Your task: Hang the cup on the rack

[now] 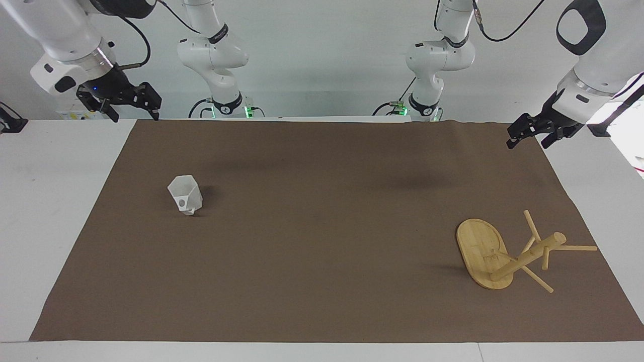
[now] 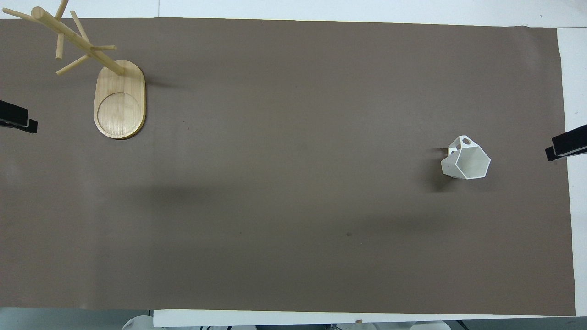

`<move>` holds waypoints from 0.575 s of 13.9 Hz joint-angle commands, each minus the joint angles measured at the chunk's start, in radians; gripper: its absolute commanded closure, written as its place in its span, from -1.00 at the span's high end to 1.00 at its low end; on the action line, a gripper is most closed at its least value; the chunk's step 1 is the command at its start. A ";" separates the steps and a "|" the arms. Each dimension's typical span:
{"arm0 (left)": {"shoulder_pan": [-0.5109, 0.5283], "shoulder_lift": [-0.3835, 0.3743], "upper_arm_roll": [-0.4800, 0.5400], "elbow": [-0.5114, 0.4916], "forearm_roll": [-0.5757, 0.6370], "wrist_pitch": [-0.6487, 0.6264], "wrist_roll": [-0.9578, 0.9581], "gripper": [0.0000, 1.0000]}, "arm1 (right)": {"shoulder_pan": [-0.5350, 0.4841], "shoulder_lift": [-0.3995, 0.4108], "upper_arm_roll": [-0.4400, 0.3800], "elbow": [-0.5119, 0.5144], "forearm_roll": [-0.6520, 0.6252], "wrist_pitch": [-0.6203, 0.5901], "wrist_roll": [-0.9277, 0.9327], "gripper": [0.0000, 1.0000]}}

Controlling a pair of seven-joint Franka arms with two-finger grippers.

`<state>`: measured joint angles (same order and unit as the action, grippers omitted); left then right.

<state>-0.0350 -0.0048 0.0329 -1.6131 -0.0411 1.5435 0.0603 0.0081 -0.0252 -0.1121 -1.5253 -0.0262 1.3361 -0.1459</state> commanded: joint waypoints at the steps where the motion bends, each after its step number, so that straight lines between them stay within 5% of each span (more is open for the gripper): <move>1: -0.017 -0.020 0.013 -0.019 0.021 -0.005 -0.007 1.00 | 0.007 -0.005 -0.003 -0.010 -0.018 0.011 0.014 1.00; 8: -0.016 -0.020 0.013 -0.019 0.021 -0.005 -0.007 1.00 | 0.009 -0.018 -0.003 -0.036 -0.006 0.000 0.006 1.00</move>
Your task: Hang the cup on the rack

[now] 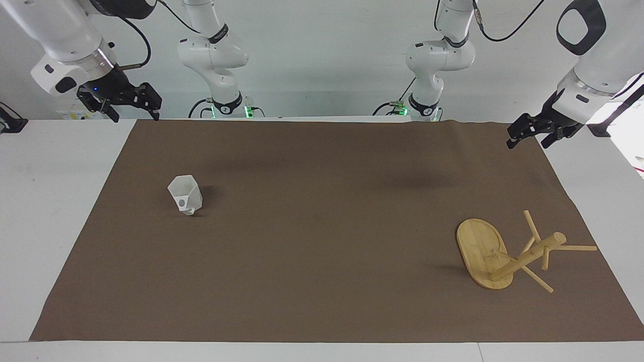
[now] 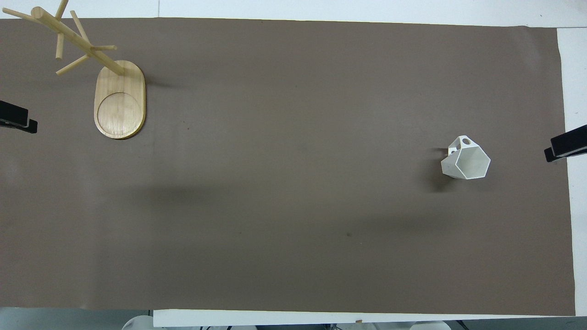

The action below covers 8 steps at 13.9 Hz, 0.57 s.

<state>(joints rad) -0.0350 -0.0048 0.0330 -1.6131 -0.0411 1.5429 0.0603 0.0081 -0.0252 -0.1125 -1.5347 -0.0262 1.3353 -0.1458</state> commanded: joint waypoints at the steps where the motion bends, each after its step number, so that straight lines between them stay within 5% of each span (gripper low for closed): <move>1: -0.017 -0.020 0.013 -0.019 0.021 -0.003 -0.007 1.00 | 0.016 -0.018 0.001 -0.027 -0.006 -0.002 0.006 1.00; 4: -0.017 -0.020 0.013 -0.019 0.020 -0.004 -0.007 1.00 | 0.006 -0.021 0.005 -0.024 0.012 0.019 -0.146 1.00; 8: -0.016 -0.020 0.013 -0.019 0.021 -0.004 -0.007 1.00 | -0.126 0.028 -0.006 -0.013 0.171 0.070 -0.643 1.00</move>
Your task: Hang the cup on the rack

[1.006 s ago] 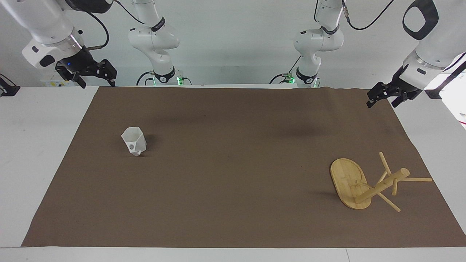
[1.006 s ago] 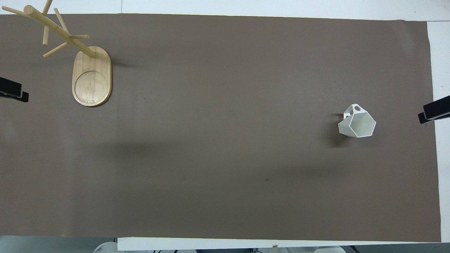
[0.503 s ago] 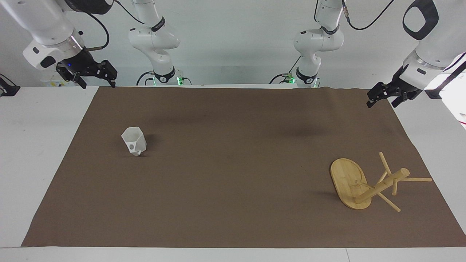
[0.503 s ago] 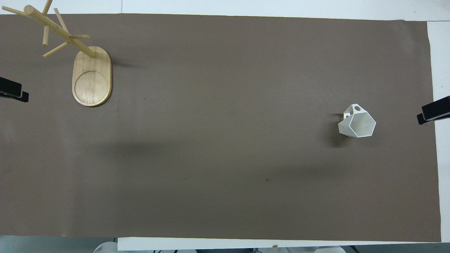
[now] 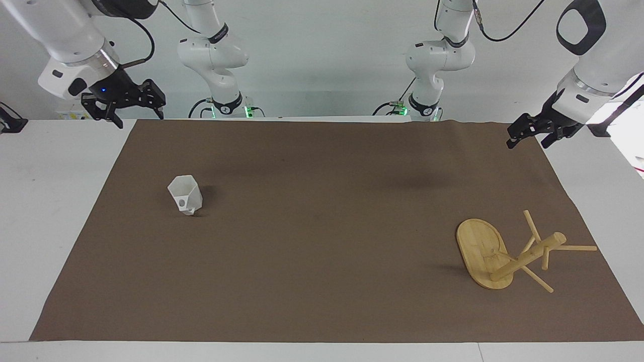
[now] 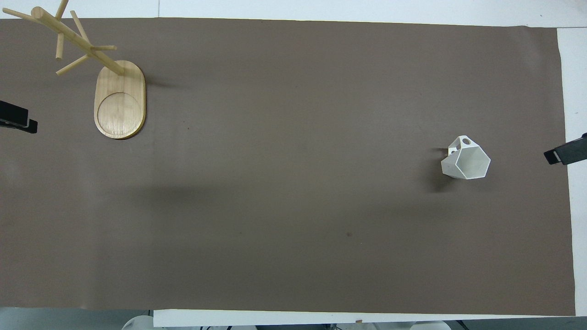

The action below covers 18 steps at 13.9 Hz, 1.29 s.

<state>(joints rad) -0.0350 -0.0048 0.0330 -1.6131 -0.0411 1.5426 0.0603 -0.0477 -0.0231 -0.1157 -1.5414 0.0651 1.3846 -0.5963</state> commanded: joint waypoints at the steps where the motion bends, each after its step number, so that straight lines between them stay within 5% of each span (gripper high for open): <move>1: -0.017 -0.020 0.013 -0.019 0.021 -0.004 -0.007 1.00 | -0.125 0.053 -0.002 -0.005 0.126 0.028 -0.311 1.00; 4: -0.016 -0.020 0.013 -0.019 0.021 -0.002 -0.007 1.00 | -0.248 0.202 0.001 0.064 0.292 0.053 -0.772 1.00; 10: -0.016 -0.020 0.013 -0.019 0.021 -0.002 -0.007 1.00 | -0.415 0.498 0.008 0.090 0.671 -0.111 -1.403 1.00; 16: -0.017 -0.020 0.013 -0.019 0.021 -0.004 -0.007 1.00 | -0.518 0.739 0.080 0.105 0.774 -0.208 -1.738 1.00; 18: -0.016 -0.020 0.013 -0.019 0.021 -0.004 -0.007 1.00 | -0.535 0.762 0.091 0.098 0.774 -0.208 -1.845 1.00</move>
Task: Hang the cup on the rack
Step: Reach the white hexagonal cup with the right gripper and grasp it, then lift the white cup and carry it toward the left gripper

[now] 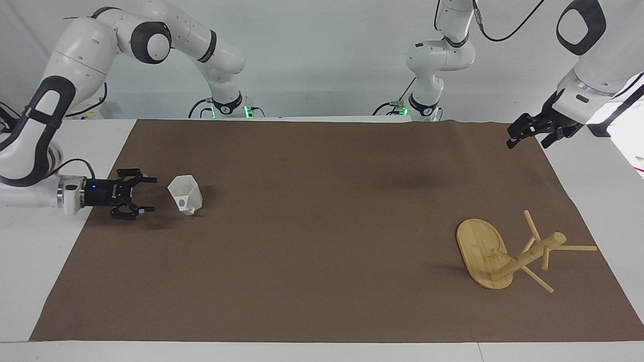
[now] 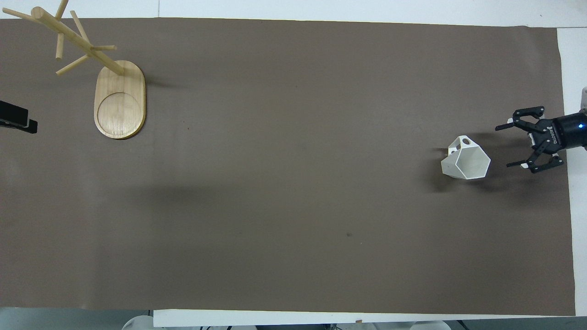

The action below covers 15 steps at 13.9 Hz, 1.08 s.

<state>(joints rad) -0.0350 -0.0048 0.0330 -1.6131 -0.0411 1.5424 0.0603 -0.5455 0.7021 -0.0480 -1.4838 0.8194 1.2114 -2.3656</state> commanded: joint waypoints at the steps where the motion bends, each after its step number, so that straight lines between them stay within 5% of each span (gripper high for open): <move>1: -0.017 -0.020 0.013 -0.019 0.021 -0.004 -0.007 1.00 | -0.037 0.037 0.022 0.040 0.020 -0.036 -0.104 1.00; 15: -0.016 -0.020 0.013 -0.019 0.021 -0.004 -0.007 1.00 | 0.006 -0.009 0.048 -0.245 0.079 0.166 -0.274 1.00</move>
<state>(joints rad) -0.0350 -0.0048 0.0331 -1.6131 -0.0411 1.5420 0.0603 -0.5497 0.7375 -0.0036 -1.6561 0.8783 1.3518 -2.6009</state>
